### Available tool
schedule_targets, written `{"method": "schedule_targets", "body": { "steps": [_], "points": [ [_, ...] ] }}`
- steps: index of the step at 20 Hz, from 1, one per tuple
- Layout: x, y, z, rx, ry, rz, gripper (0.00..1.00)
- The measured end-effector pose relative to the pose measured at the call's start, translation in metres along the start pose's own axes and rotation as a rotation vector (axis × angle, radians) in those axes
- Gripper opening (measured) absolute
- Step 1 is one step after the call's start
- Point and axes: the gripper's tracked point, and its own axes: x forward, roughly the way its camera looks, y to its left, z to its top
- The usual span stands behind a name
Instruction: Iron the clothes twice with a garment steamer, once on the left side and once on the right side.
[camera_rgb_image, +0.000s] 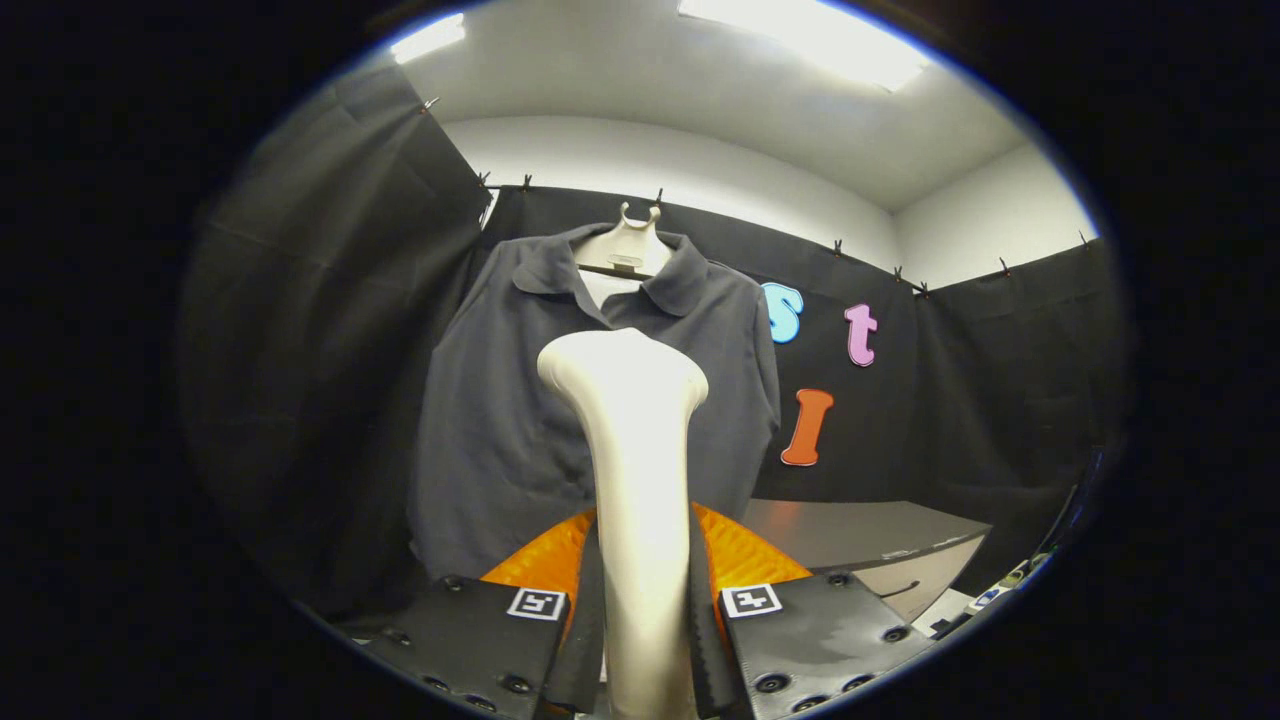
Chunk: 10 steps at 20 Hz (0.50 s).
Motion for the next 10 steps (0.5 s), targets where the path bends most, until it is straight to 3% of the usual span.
{"method": "schedule_targets", "body": {
  "steps": [10],
  "points": [
    [0.095, 0.074, 0.003, 0.022, 0.006, 0.130, 0.43]
  ]
}}
